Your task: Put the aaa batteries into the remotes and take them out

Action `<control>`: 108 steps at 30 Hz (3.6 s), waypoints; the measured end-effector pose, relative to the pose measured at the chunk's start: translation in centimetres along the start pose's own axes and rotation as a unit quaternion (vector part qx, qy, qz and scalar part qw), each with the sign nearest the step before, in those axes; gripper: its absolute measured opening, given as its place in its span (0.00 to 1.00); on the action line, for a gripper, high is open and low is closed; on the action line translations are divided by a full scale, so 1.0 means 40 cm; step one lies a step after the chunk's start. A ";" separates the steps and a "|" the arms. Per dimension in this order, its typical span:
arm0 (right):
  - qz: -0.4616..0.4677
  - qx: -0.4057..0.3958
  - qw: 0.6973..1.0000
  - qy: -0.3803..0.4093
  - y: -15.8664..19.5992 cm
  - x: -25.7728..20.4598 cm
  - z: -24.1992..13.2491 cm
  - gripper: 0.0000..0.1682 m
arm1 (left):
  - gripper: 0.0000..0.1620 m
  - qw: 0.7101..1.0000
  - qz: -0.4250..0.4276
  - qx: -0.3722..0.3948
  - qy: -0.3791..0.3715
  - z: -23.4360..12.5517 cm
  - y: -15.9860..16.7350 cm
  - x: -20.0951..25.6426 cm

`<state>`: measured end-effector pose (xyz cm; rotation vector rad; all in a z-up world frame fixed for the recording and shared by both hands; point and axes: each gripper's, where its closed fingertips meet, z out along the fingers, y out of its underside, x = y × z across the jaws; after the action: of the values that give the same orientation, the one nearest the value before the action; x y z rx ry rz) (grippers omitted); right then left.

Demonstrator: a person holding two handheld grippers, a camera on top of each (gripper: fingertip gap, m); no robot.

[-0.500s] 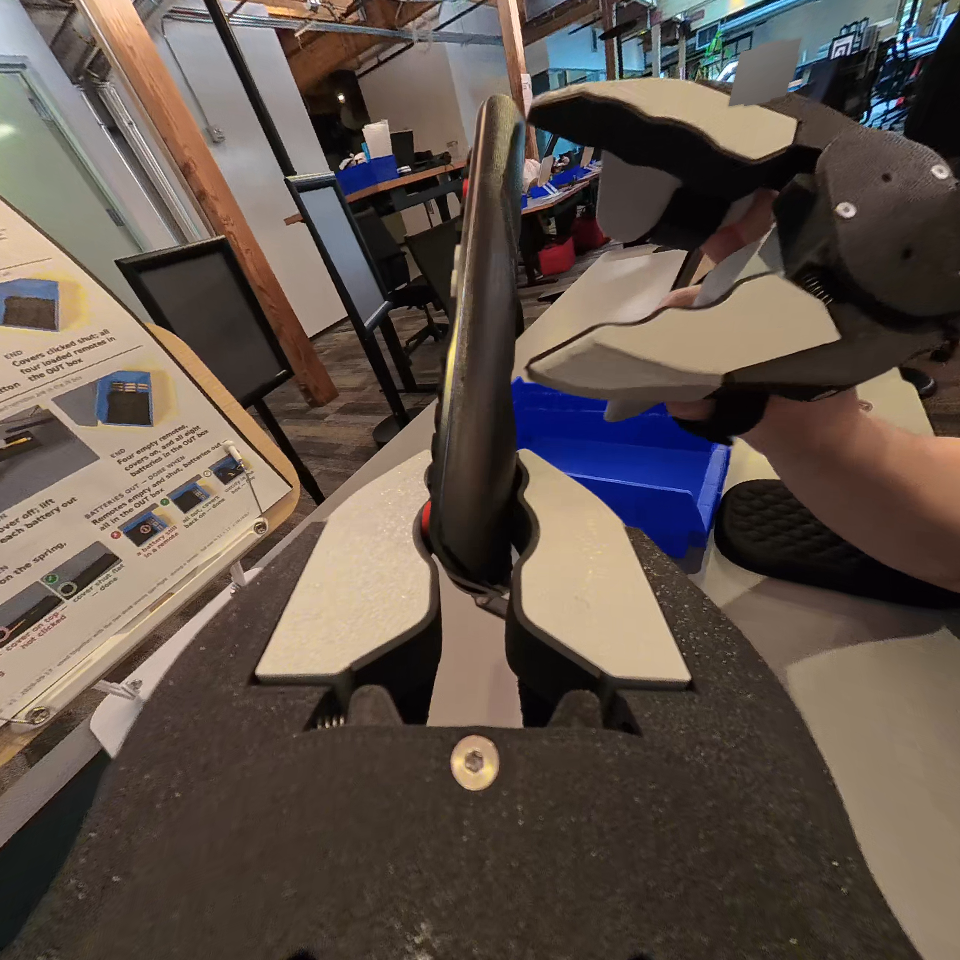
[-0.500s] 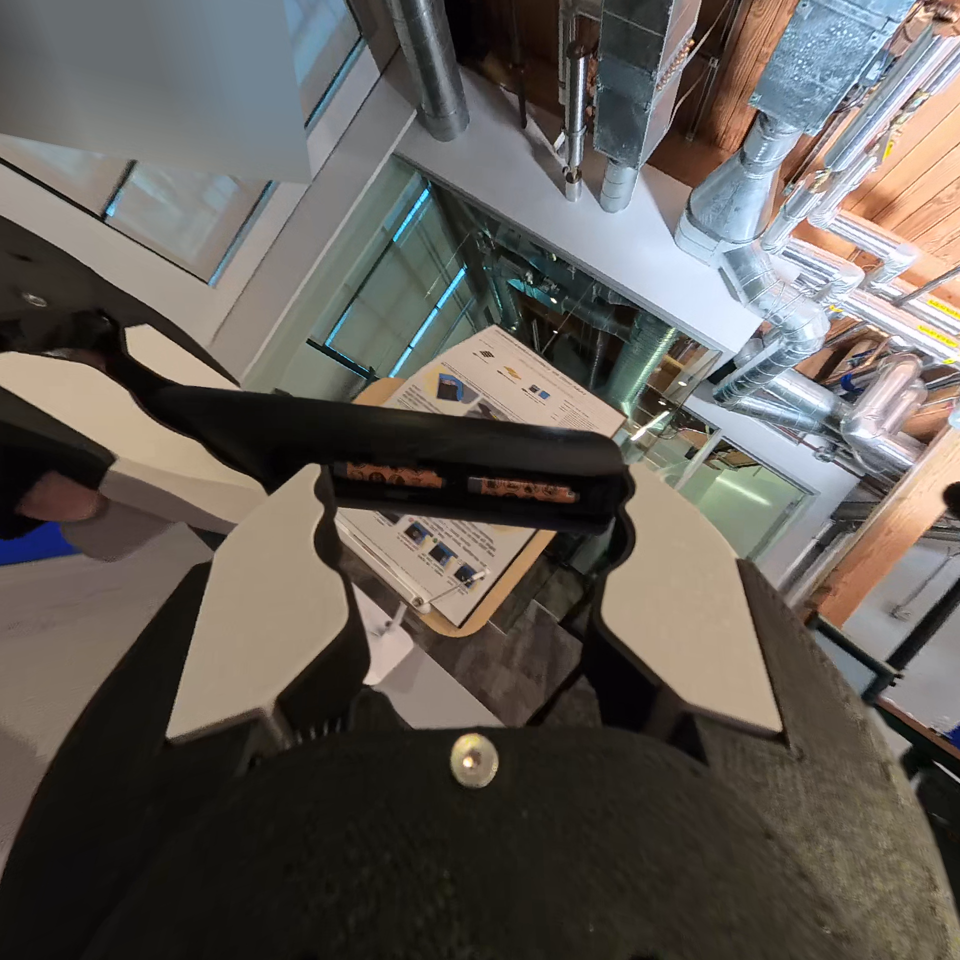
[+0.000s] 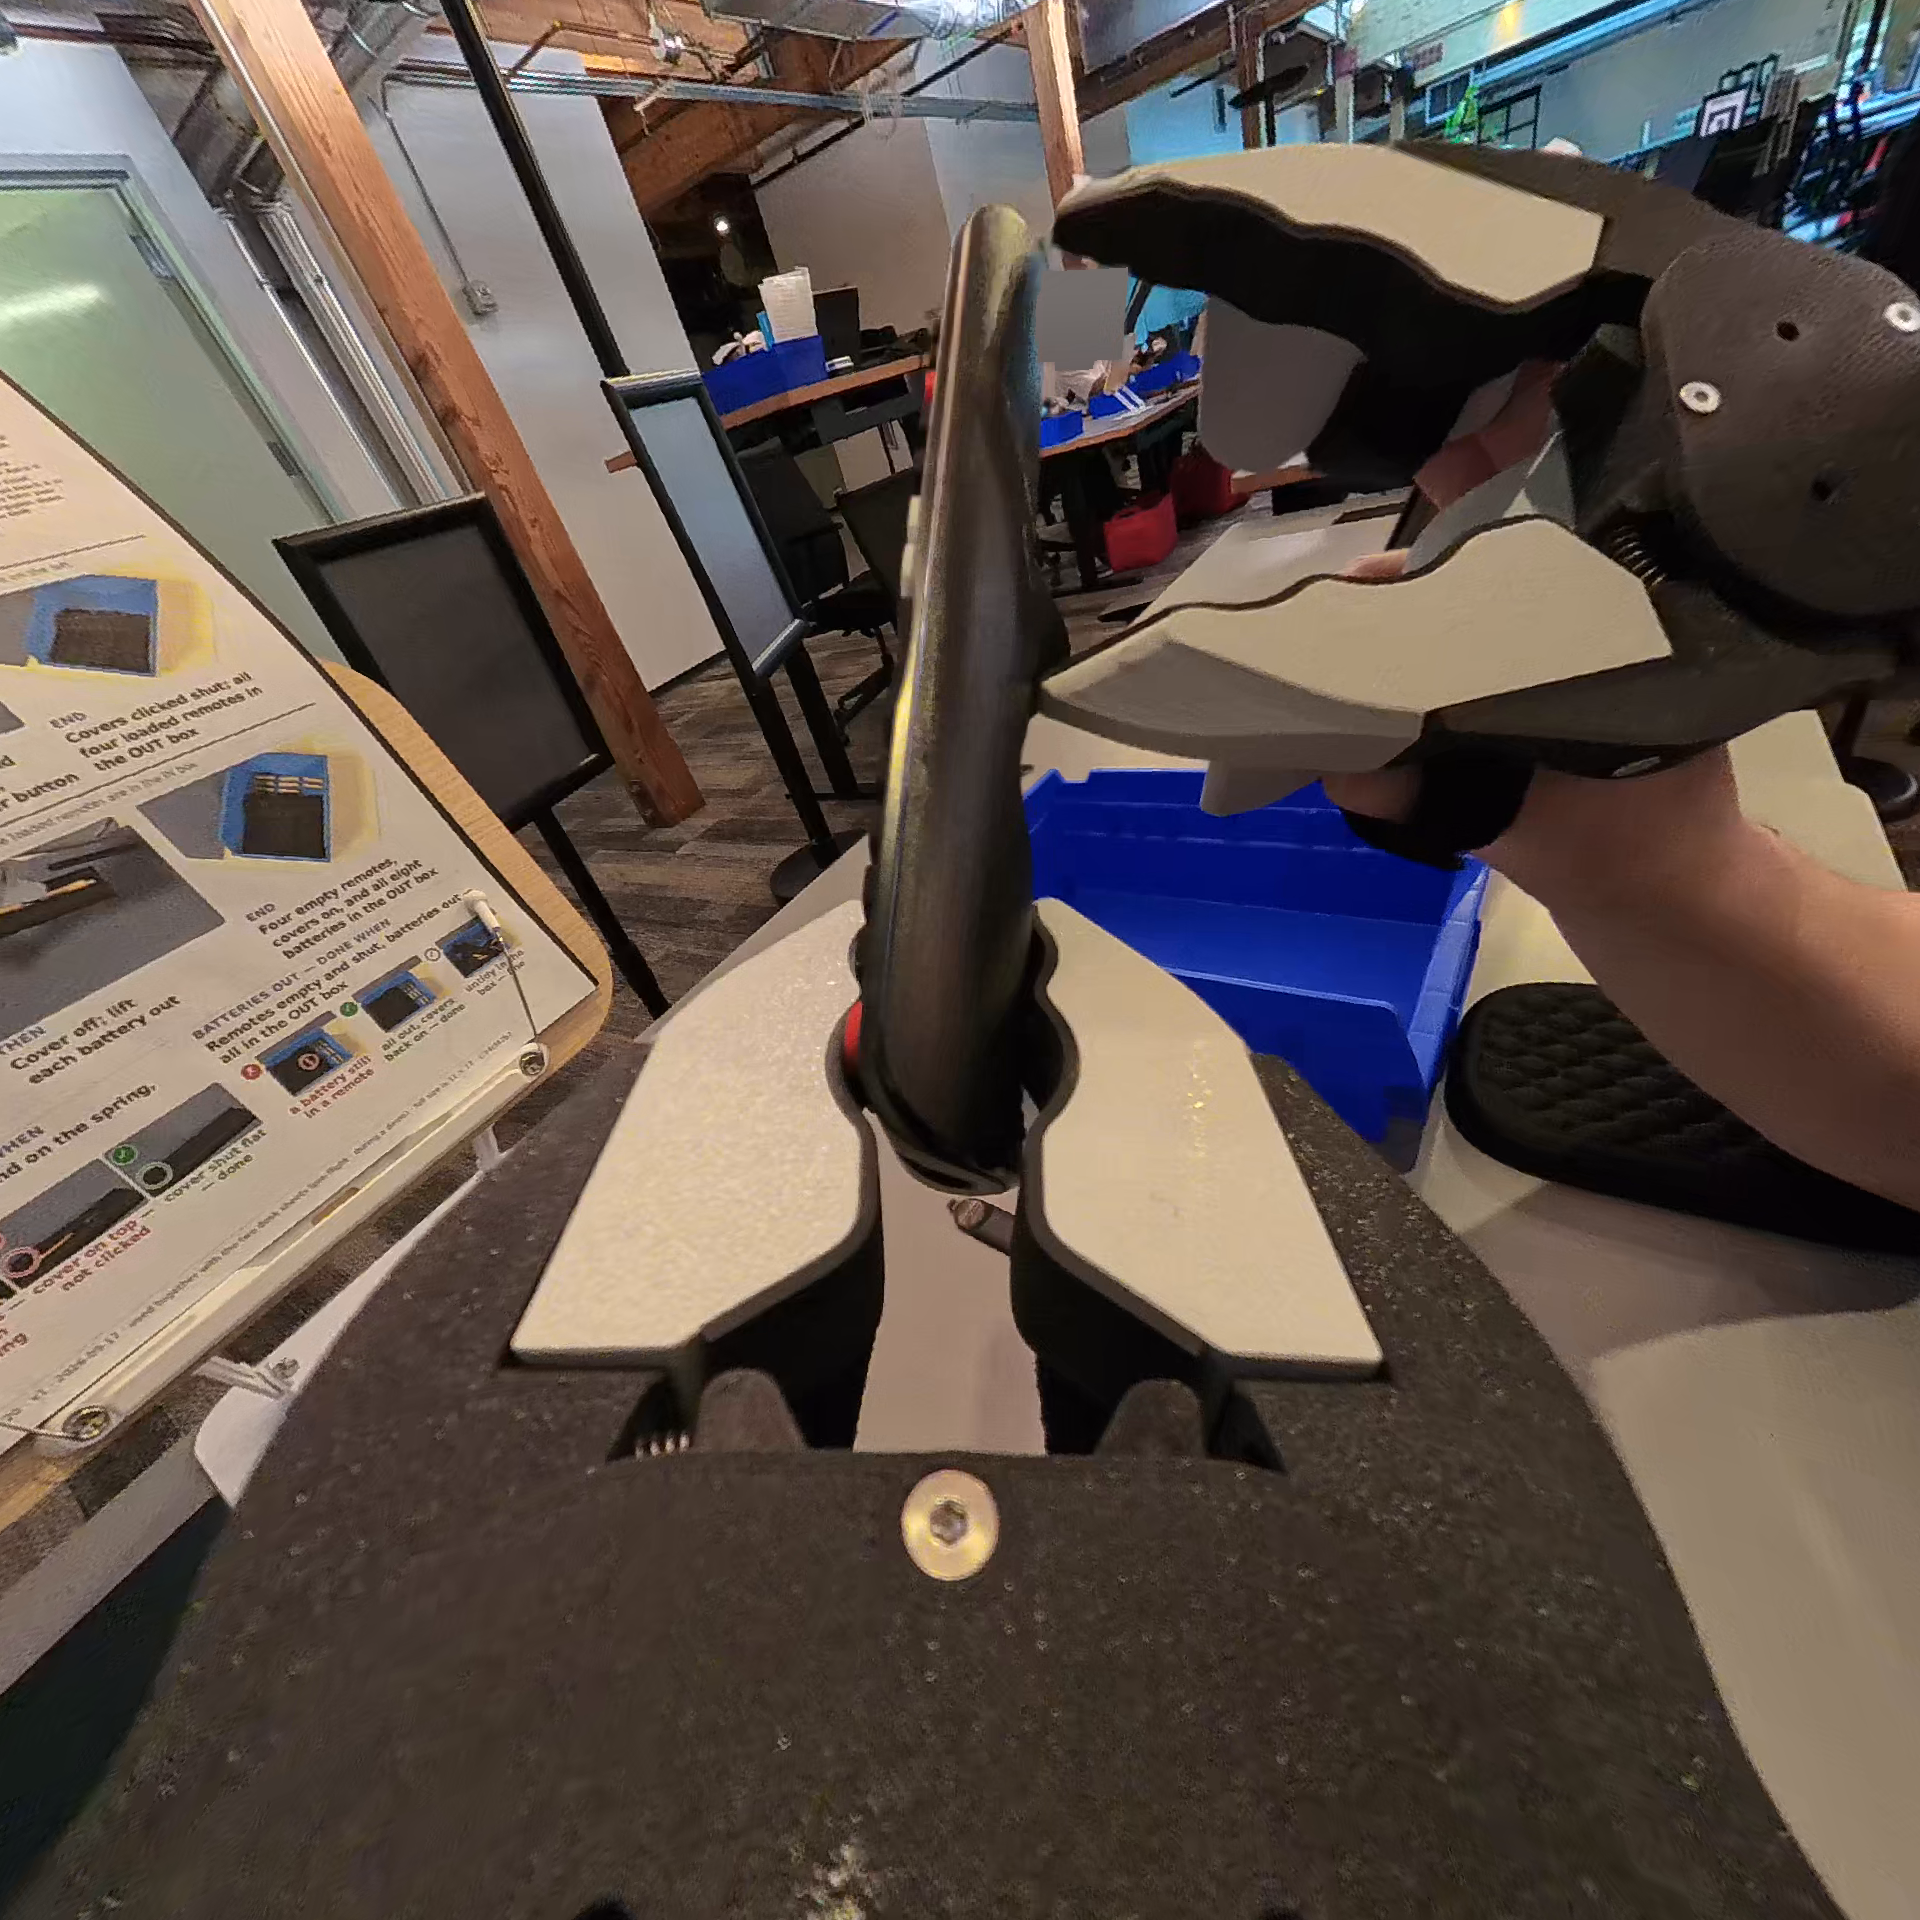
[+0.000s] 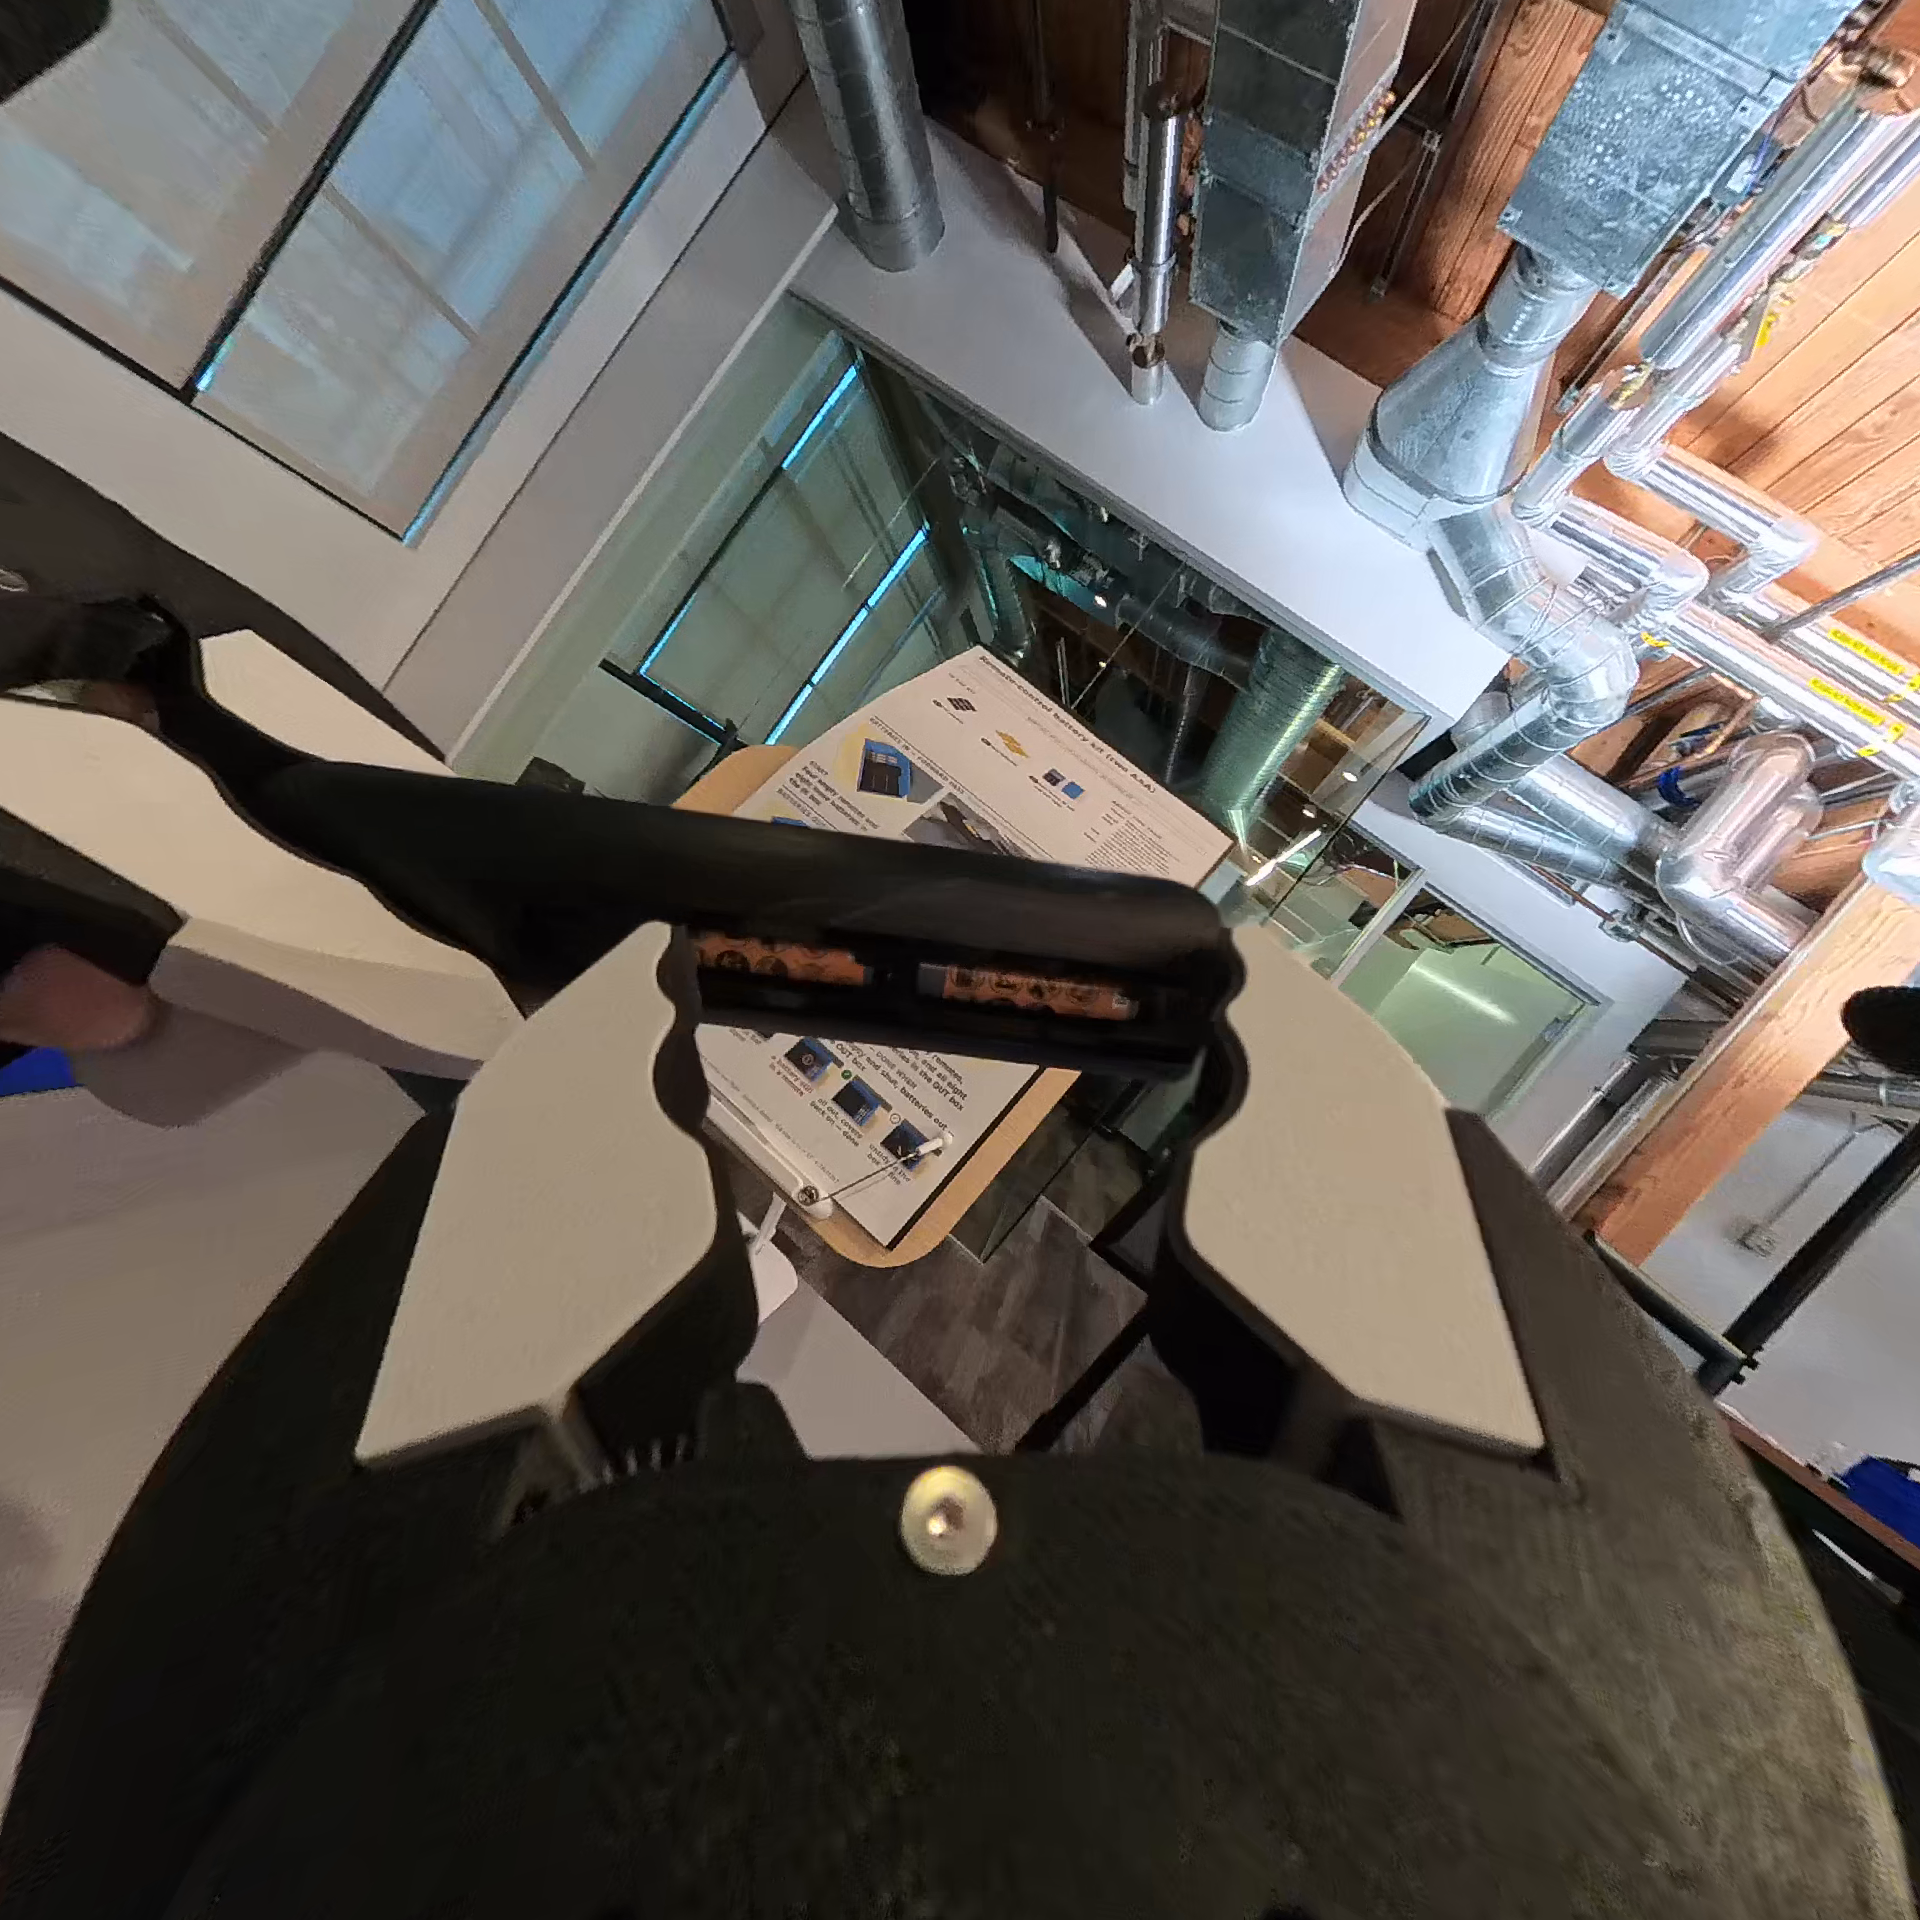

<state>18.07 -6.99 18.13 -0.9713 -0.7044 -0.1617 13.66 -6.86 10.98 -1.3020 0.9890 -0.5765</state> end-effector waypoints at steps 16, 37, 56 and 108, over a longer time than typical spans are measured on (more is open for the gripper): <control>0.012 0.001 1.000 -0.005 0.005 -0.002 0.009 0.68 | 0.15 1.000 -0.005 0.014 0.012 -0.002 -0.010 0.010; 0.016 -0.007 1.000 -0.021 0.006 -0.002 0.004 0.66 | 0.15 1.000 -0.007 0.014 0.016 -0.001 -0.011 0.020; 0.028 -0.033 0.999 -0.024 0.019 -0.004 0.002 0.66 | 0.15 1.000 -0.001 0.007 0.010 0.002 -0.004 0.022; 0.022 -0.064 0.997 -0.033 0.046 0.001 0.007 0.58 | 0.14 0.998 -0.044 -0.017 0.042 0.018 0.030 0.018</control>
<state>18.76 -5.73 16.96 -1.1184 -0.7396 -0.1386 14.45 -6.82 9.62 -1.3661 1.0191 -0.6887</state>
